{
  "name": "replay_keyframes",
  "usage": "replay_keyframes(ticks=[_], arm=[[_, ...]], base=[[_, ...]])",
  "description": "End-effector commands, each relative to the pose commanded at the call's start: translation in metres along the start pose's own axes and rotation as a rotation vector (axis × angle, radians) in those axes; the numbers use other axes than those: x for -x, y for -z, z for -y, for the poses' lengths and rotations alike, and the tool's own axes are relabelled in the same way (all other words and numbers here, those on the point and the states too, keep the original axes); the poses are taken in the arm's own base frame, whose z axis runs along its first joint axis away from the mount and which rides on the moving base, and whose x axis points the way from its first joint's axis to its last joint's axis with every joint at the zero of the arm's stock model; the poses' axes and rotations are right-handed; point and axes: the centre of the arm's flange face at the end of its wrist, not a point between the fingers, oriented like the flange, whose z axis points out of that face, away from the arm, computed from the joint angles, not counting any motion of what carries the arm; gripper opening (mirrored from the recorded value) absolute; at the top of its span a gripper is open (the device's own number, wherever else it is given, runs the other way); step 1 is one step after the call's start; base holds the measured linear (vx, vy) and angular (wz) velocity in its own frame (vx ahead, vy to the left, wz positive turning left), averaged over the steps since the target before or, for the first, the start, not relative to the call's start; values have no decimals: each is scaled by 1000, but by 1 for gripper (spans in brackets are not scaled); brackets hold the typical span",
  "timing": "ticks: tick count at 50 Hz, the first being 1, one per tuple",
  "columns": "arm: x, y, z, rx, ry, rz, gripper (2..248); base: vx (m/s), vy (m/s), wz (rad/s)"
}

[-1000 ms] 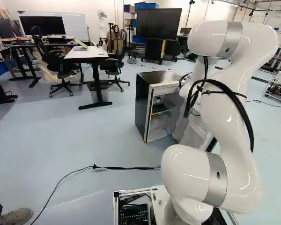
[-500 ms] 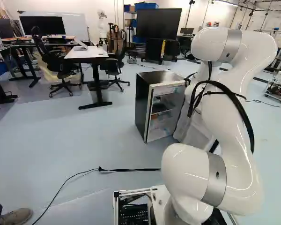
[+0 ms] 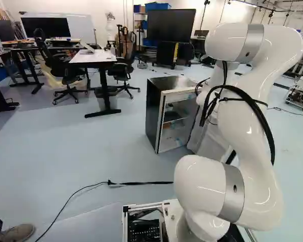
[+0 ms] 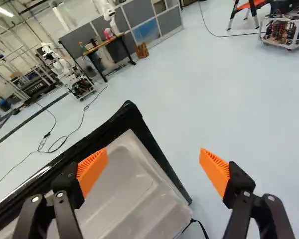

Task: Open the fridge door

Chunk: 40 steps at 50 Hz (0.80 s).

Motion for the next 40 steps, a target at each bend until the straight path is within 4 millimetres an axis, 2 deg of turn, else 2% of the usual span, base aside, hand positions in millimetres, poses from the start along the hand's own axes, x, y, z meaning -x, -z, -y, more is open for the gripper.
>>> replay_keyframes(ticks=[40], arm=[[2, 75, -40, -279, 230, 60, 247]], base=[[0, 0, 0]])
